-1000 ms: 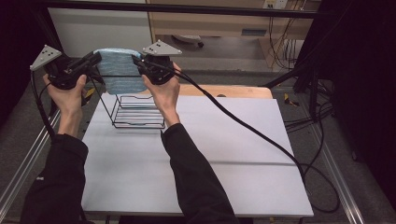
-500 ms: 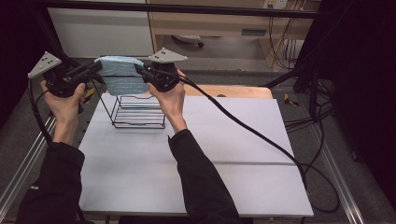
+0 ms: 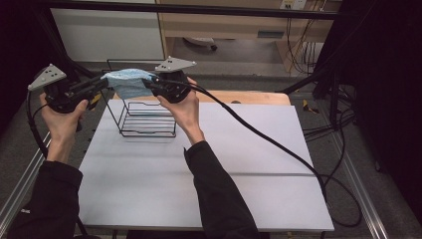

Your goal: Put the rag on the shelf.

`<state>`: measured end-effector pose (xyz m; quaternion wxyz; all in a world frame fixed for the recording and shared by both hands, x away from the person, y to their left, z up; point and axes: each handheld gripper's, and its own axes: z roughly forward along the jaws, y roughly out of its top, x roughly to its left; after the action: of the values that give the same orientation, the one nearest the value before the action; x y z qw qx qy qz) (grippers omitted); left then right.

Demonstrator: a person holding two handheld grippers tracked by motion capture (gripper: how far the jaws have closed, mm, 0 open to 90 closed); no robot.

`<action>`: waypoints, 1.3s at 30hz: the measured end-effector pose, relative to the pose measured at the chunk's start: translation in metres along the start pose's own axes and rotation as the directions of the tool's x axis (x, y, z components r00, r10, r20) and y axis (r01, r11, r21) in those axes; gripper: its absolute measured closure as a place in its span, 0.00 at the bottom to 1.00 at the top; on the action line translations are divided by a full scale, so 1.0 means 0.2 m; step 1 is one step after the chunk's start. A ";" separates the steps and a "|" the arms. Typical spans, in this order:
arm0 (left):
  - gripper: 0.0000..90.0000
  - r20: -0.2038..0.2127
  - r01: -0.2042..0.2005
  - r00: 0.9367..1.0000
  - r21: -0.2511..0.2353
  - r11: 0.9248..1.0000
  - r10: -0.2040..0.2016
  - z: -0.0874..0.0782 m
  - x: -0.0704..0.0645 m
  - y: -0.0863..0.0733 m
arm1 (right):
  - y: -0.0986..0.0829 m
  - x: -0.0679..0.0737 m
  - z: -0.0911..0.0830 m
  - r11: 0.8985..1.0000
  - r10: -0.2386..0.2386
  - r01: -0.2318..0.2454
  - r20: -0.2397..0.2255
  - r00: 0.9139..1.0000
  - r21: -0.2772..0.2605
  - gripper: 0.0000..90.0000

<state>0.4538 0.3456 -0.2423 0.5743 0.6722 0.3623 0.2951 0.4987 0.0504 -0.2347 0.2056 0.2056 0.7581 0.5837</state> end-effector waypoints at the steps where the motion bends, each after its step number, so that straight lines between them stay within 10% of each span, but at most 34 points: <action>1: 0.85 -0.002 0.003 1.000 0.012 1.000 -0.003 -0.01 0.00 0.01 | 0.00 0.00 0.00 1.000 -0.002 0.002 -0.003 1.000 0.004 0.88; 7: 0.78 -0.010 0.076 0.997 0.019 0.997 -0.076 -0.06 0.02 0.10 | -0.01 0.01 0.01 1.000 -0.018 0.018 -0.017 1.000 0.016 0.88; 19: 0.96 -0.034 0.076 0.997 0.106 0.991 -0.073 0.09 -0.02 0.26 | -0.04 0.00 0.00 1.000 -0.021 0.021 -0.030 0.999 0.018 0.88; 39: 0.99 0.027 0.037 0.999 0.205 0.978 -0.043 0.05 -0.06 0.08 | -0.04 0.02 -0.02 1.000 -0.016 0.017 -0.044 0.999 0.023 0.72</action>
<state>0.4586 0.3290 -0.2278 0.5135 0.7247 0.3952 0.2342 0.4921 0.0480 -0.2423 0.1914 0.1892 0.7708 0.5775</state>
